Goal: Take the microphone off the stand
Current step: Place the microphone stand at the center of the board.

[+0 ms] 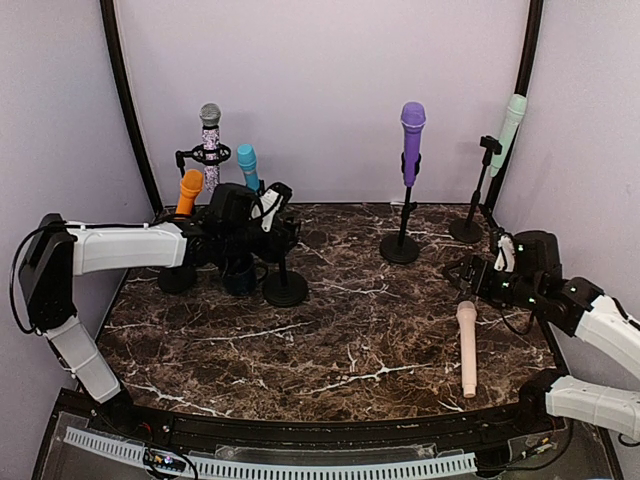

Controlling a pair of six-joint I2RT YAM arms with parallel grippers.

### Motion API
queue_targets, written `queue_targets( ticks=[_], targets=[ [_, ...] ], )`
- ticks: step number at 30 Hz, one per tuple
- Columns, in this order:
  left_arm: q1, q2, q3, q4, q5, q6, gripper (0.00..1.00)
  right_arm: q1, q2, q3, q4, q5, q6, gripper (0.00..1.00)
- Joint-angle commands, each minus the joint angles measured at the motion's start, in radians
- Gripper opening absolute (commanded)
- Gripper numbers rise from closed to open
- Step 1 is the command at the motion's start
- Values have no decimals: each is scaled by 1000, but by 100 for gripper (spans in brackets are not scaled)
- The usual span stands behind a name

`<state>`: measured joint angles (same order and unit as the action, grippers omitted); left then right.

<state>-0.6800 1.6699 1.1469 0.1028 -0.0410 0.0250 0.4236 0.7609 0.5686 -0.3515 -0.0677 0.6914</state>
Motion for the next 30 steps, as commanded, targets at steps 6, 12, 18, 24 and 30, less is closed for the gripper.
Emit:
queue_targets(
  ticks=[6,12,18,24,30],
  targets=[
    [5,-143,50,-64,76,-12,85,34,-28,18,131,-27,-29,98],
    [24,-269,76,-232,130,6,92,116,-32,125,131,142,-139,97],
    [91,-367,-12,-255,247,23,92,216,90,221,254,355,-234,99],
    [101,-476,-184,-108,306,33,92,276,327,351,448,546,-385,99],
    [102,-511,-218,-107,244,75,92,274,498,415,666,652,-557,99]
  ],
)
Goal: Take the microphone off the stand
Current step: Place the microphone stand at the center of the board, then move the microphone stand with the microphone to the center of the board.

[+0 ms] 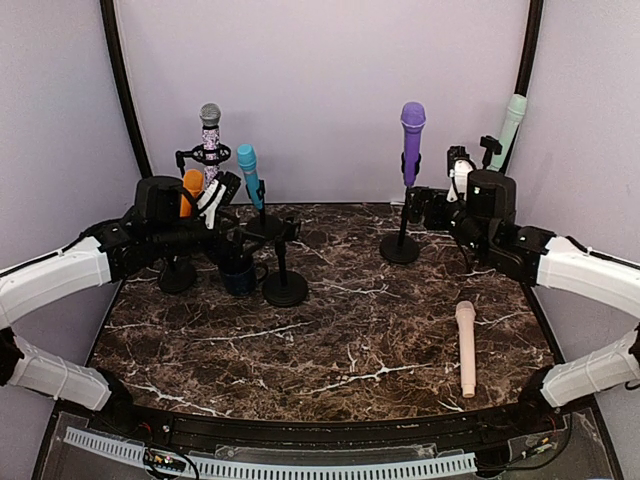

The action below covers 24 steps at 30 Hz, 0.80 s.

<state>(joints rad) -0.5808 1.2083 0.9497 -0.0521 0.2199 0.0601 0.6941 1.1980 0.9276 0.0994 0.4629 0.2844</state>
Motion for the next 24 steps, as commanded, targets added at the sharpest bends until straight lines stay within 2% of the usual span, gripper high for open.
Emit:
queue_targets(
  ticks=[1,6,15,24],
  targets=[
    [2,-58,-25,49,-17,42,92,-2,89,69,239,130,-173,99],
    [3,-69,-35,49,-32,47,92,-73,201,132,298,58,-191,99],
    [3,-61,-28,49,-31,41,92,-92,369,233,433,16,-326,98],
    [2,-57,-26,49,-49,47,92,-99,458,251,585,146,-420,99]
  ],
)
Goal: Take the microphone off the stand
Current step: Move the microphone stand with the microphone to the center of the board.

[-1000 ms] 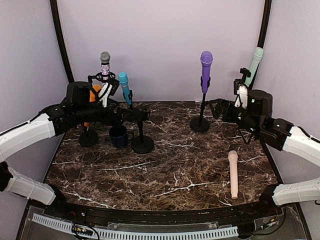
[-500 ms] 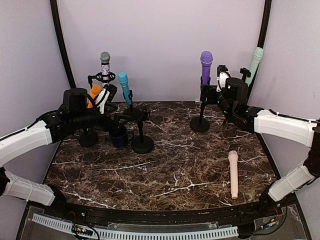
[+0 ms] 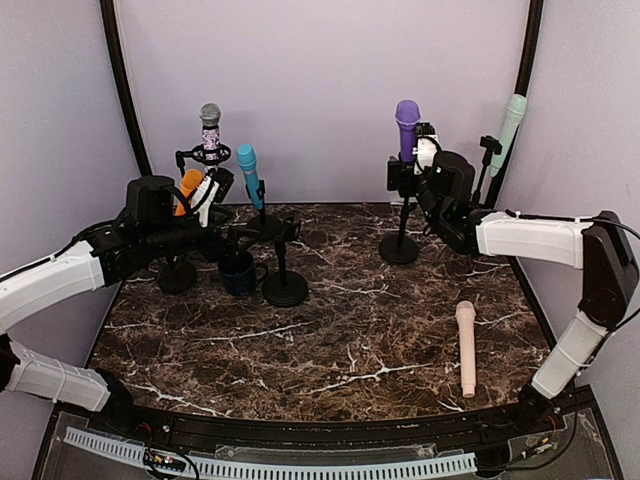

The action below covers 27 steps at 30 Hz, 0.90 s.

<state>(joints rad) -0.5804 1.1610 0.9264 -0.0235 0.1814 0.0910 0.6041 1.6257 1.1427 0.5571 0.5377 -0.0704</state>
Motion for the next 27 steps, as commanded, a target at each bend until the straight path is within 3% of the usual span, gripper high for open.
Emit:
queue_targets(
  ticks=[1,5,11,24,27],
  targets=[
    [2,-8,-3,20,-12,15,92,-9,39,34,146,80,-78,99],
    [2,-2,-4,20,-21,20,92,-10,49,-16,275,88,-119,99],
    [2,11,0,19,-28,23,92,-33,55,-30,334,14,-106,95],
    [2,34,3,16,-44,25,92,-37,78,4,324,8,-167,59],
    [2,39,3,15,-50,26,92,-29,58,-15,335,3,-187,42]
  ],
)
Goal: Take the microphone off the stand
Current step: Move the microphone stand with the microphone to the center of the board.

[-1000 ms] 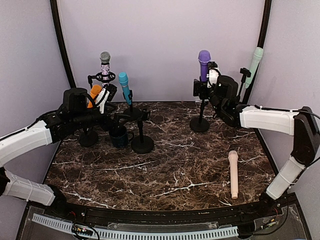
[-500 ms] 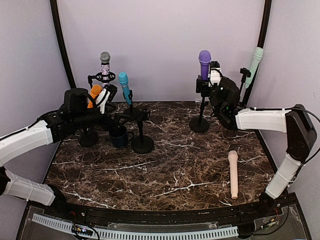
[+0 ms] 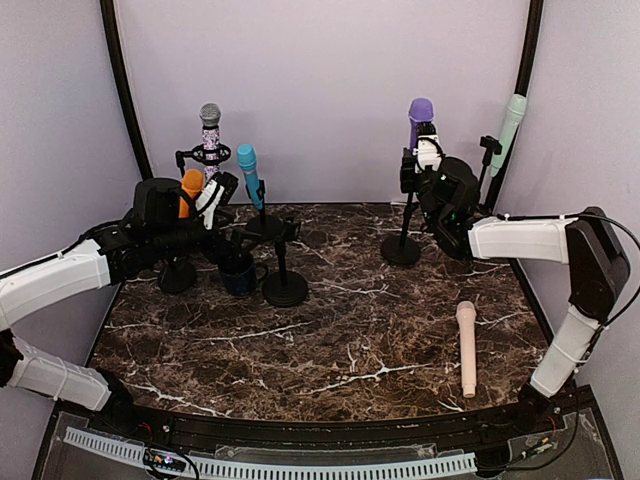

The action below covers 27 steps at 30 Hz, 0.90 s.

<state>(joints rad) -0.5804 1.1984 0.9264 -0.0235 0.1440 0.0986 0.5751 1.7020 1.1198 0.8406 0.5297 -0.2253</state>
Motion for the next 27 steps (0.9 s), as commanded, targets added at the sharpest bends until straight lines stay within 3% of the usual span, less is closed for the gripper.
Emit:
queue_targets(
  ticks=[1,8,16,27],
  targets=[
    [2,3,4,15,-12,18,92,5,-25,0,61,15,-40,36],
    [2,9,6,12,-15,18,92,72,-69,-35,101,74,-130,35],
    [2,-7,2,18,-20,17,92,183,-174,-56,31,162,-92,33],
    [2,-41,-11,20,-26,17,92,416,-231,-96,145,408,-195,31]
  ],
)
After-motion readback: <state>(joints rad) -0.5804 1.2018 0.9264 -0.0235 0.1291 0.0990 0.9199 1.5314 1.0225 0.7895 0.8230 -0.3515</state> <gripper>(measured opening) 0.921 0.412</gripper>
